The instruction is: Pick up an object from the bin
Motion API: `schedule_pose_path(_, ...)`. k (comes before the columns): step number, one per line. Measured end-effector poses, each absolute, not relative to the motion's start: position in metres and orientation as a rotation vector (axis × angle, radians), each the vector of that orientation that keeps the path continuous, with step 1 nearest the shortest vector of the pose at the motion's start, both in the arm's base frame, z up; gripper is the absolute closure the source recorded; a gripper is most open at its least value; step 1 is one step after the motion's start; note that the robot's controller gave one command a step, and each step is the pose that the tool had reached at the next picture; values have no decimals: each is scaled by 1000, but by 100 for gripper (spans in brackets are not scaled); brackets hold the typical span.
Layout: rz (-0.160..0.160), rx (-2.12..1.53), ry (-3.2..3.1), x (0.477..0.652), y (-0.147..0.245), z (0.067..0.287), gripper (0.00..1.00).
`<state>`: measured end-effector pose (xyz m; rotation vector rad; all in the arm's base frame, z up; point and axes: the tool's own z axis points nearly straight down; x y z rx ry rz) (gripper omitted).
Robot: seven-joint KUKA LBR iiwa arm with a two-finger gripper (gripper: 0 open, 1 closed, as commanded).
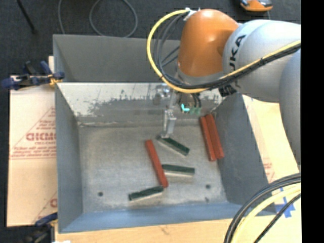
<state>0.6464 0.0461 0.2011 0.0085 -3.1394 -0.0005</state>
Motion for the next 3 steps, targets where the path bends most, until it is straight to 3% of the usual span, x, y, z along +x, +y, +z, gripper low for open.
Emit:
schedule_pose_path(1, 3, 49, -3139, 591, -64, 68, 0)
schedule_pose_path(2, 2, 54, -3148, 594, -62, 72, 100)
schedule_pose_path(3, 2, 109, -3154, 615, -22, 229, 100)
